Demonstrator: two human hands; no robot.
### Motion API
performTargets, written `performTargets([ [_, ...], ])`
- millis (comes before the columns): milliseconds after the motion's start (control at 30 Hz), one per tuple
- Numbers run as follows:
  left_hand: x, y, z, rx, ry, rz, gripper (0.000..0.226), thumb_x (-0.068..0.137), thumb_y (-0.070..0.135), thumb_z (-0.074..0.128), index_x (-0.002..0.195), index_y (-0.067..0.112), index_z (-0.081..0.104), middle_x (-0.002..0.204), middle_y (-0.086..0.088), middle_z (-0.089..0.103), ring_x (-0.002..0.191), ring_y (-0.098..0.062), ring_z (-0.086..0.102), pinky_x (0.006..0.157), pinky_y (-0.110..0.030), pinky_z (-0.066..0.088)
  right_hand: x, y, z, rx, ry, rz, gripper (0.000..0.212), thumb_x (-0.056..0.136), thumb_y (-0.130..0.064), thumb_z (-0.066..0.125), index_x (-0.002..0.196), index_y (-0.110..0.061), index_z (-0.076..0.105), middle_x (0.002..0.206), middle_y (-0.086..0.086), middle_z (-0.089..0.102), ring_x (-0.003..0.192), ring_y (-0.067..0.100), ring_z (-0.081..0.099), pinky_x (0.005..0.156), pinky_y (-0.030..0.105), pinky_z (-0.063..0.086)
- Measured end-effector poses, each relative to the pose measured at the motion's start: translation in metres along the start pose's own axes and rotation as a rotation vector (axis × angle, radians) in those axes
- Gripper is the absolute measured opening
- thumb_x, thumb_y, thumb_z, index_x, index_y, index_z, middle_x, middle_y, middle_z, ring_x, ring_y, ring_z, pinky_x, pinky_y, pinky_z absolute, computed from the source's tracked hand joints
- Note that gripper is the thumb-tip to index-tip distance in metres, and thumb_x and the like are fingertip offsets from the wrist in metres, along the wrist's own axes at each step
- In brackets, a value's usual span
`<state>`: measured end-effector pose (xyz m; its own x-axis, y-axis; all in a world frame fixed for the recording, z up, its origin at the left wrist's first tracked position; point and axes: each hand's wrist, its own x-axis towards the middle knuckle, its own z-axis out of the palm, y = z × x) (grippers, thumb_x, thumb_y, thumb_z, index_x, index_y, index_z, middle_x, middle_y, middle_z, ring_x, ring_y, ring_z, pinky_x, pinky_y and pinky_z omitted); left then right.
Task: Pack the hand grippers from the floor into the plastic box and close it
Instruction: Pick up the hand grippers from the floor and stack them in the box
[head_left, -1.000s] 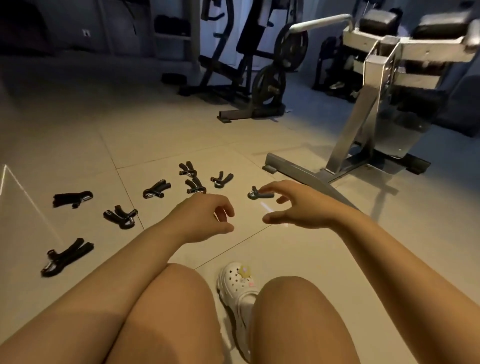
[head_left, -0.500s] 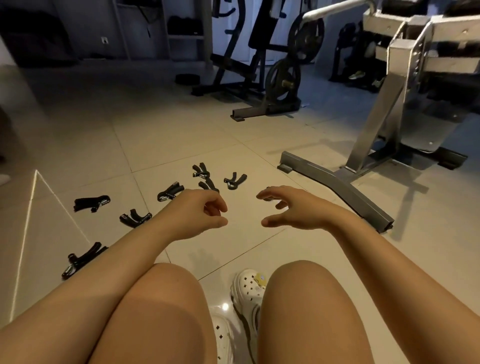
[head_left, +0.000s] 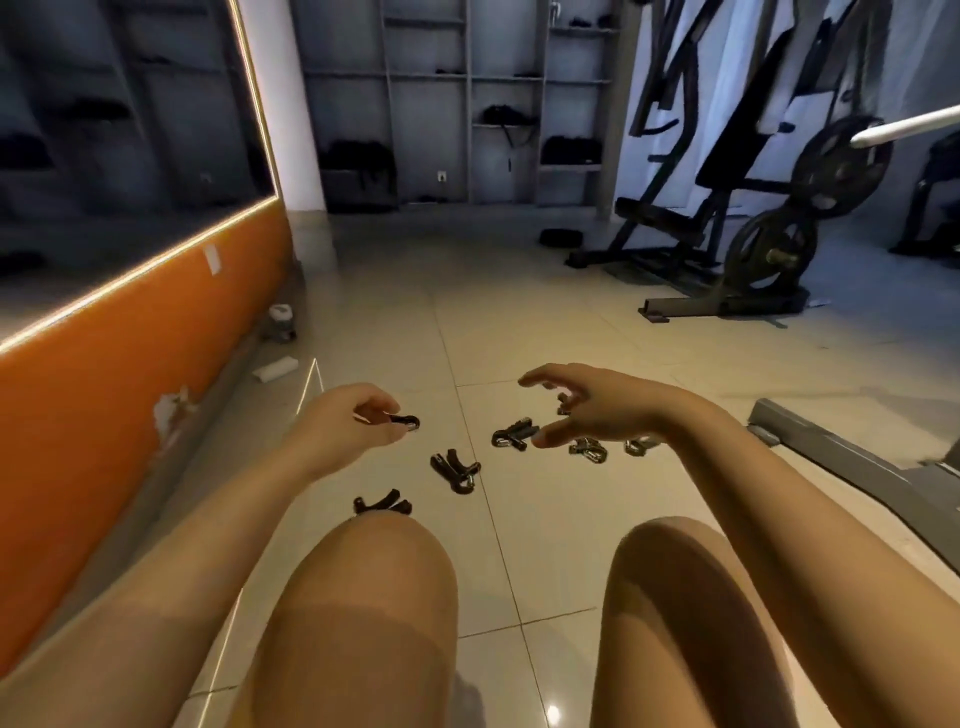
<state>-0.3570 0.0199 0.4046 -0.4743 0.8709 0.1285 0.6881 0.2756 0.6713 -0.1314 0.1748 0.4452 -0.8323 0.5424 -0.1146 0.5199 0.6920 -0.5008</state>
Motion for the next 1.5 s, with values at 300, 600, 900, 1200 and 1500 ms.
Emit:
performTargets([
  [300, 0.026, -0.088, -0.044, -0.119, 0.101, -0.068, 0.026, 0.081, 0.024, 0.072, 0.104, 0.028, 0.06, 0.097, 0.01, 0.062, 0.092, -0.004, 0.058, 0.082, -0.019, 0.045, 0.133, -0.061, 0.044, -0.088, -0.144, -0.077, 0.073, 0.081, -0.035, 0.072, 0.142, -0.035, 0.032, 0.15, -0.002, 0.03, 0.135, 0.023, 0.034, 0.107, 0.042, 0.036],
  [600, 0.084, -0.197, -0.029, -0.196, 0.065, -0.274, 0.022, 0.079, 0.025, 0.073, 0.098, 0.028, 0.063, 0.093, 0.008, 0.065, 0.089, -0.009, 0.061, 0.081, -0.023, 0.048, 0.264, -0.065, 0.111, -0.131, -0.321, -0.036, 0.077, 0.079, -0.041, 0.072, 0.143, -0.037, 0.029, 0.15, -0.003, 0.027, 0.133, 0.023, 0.036, 0.107, 0.043, 0.035],
  [900, 0.155, -0.242, -0.008, -0.357, 0.069, -0.279, 0.017, 0.079, 0.02, 0.074, 0.091, 0.029, 0.065, 0.085, 0.009, 0.066, 0.084, -0.009, 0.064, 0.081, -0.026, 0.05, 0.333, -0.033, 0.148, -0.159, -0.37, 0.102, 0.081, 0.08, -0.04, 0.072, 0.145, -0.032, 0.026, 0.15, 0.003, 0.028, 0.133, 0.026, 0.035, 0.107, 0.041, 0.035],
  [1200, 0.24, -0.283, 0.064, -0.323, -0.09, -0.261, 0.018, 0.081, 0.022, 0.072, 0.097, 0.024, 0.064, 0.091, 0.007, 0.064, 0.086, -0.006, 0.061, 0.078, -0.017, 0.046, 0.396, 0.043, 0.214, -0.083, -0.359, 0.276, 0.079, 0.083, -0.038, 0.068, 0.147, -0.024, 0.024, 0.148, 0.01, 0.029, 0.131, 0.031, 0.036, 0.107, 0.043, 0.035],
  [1500, 0.279, -0.373, 0.212, -0.122, -0.254, -0.365, 0.041, 0.078, 0.031, 0.074, 0.116, 0.023, 0.059, 0.112, 0.008, 0.052, 0.102, -0.01, 0.052, 0.087, -0.022, 0.038, 0.456, 0.18, 0.299, -0.038, -0.236, 0.467, 0.07, 0.085, -0.037, 0.064, 0.145, -0.028, 0.028, 0.15, 0.009, 0.027, 0.131, 0.031, 0.033, 0.104, 0.047, 0.037],
])
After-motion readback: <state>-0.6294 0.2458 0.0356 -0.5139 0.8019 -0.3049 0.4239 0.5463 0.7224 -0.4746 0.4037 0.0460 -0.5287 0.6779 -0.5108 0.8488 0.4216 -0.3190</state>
